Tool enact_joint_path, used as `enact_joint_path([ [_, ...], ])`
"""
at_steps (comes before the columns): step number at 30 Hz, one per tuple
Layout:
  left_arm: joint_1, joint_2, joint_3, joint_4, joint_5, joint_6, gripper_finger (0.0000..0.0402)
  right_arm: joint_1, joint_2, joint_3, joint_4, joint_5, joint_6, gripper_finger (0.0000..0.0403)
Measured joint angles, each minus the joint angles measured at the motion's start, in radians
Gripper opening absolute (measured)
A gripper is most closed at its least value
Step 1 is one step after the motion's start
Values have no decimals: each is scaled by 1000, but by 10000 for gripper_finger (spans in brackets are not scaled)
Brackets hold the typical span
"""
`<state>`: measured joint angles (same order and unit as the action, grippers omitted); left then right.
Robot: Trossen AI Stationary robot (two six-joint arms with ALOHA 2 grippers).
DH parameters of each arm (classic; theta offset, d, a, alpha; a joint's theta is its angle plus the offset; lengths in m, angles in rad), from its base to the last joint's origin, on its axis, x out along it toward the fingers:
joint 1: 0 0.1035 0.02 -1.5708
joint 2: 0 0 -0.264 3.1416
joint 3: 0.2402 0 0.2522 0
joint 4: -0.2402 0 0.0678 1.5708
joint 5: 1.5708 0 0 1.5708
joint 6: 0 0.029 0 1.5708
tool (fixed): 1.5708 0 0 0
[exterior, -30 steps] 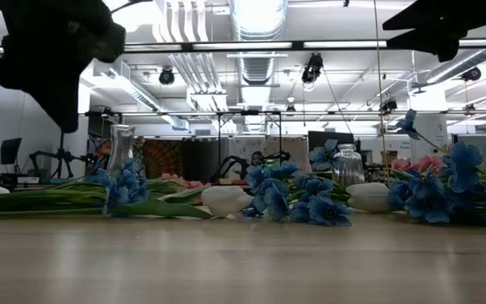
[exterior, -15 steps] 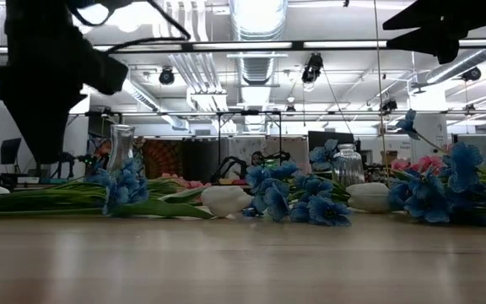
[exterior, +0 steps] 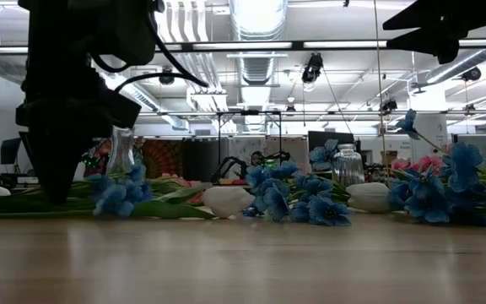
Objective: Sort flowers into vase by color
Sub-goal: Put the middle left blue flowers into the left transparent vase
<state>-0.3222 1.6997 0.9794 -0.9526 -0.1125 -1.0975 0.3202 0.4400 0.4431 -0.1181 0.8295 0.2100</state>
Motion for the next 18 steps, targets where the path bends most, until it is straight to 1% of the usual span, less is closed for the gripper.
enact_joint_path([
  [5,0,-1,0,-1,0,-1,241,0,0,0,0,1,0,242],
  [9,0,-29,0,-7,1,8,236,0,0,0,0,1,0,242],
  [13,0,-67,0,-21,27,31,238,0,0,0,0,1,0,242],
  [18,-5,-124,0,-84,69,39,239,0,0,0,0,1,0,242],
])
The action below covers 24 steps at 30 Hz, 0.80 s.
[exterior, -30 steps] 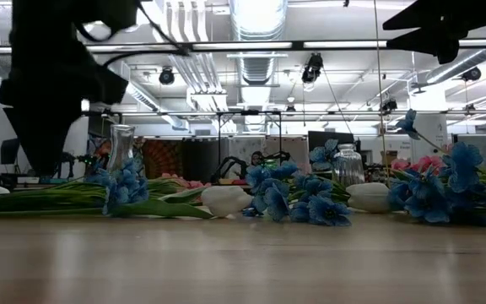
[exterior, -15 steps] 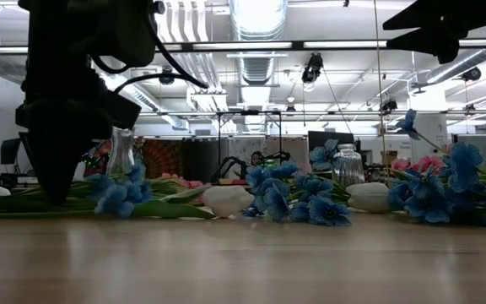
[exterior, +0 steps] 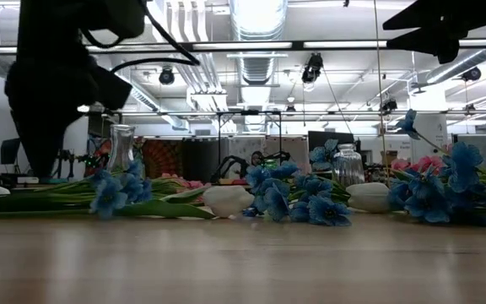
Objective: Sort flowers into vase by color
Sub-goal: Put the middle left blue flowers into the left transparent vase
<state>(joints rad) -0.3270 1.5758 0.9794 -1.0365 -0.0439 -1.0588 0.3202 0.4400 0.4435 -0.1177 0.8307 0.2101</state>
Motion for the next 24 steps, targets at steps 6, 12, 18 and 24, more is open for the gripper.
enact_joint_path([
  [6,-24,-16,0,1,36,7,238,0,0,0,-1,0,22,242],
  [12,-23,42,0,30,27,32,237,0,0,0,-4,0,24,242],
  [18,-23,98,0,43,30,44,236,0,0,0,-5,0,24,242],
  [24,-23,122,0,42,-3,27,226,0,0,0,-5,0,24,242],
])
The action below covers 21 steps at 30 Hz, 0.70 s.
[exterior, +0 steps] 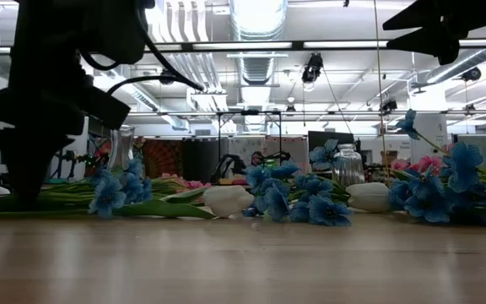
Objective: Sort flowers into vase by color
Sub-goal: Put the middle left blue flowers into the left transparent vase
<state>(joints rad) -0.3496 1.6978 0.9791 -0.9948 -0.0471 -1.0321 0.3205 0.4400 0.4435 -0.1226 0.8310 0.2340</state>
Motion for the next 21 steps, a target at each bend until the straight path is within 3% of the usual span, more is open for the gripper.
enact_joint_path([
  [12,3,53,0,9,-32,-2,192,0,0,0,0,0,0,242],
  [21,3,54,0,10,-32,-5,117,0,0,0,0,0,0,242],
])
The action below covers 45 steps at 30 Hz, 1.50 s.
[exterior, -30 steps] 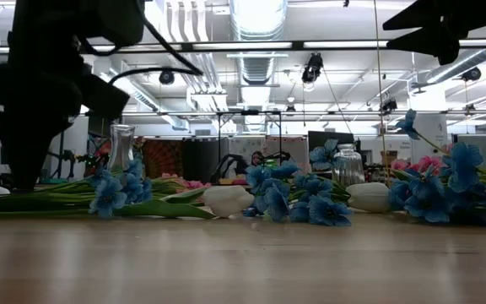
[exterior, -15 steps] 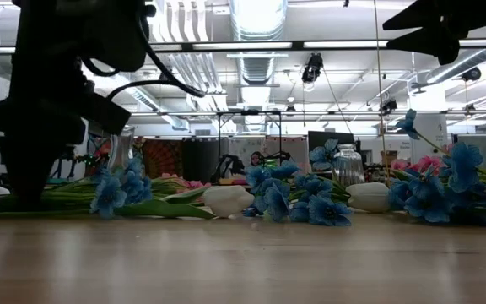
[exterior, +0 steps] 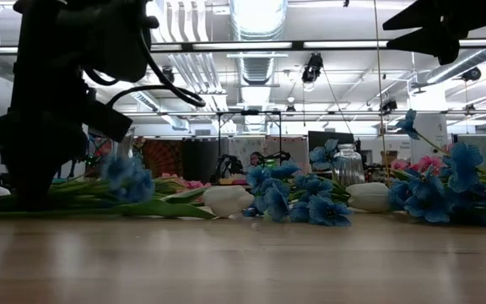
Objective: Sort flowers into vase by color
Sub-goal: Put the middle left blue flowers into the left transparent vase
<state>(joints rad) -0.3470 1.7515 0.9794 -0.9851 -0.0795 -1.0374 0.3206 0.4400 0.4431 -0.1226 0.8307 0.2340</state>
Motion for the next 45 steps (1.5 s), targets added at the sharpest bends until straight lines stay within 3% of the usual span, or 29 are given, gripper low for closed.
enact_joint_path([
  [12,0,-8,2,-2,0,-23,14,0,0,0,0,0,2,242],
  [21,-3,-108,106,-50,-74,58,2,0,0,-1,-1,0,2,242],
  [29,-3,-300,187,-47,-271,181,2,0,0,-1,-1,0,2,242],
  [35,-3,-455,206,15,-506,296,1,0,0,-1,-1,0,2,242],
  [42,28,-588,184,339,-763,626,1,0,0,-1,-1,0,2,242],
  [45,63,-632,142,523,-801,823,1,0,0,-3,-1,0,2,242],
])
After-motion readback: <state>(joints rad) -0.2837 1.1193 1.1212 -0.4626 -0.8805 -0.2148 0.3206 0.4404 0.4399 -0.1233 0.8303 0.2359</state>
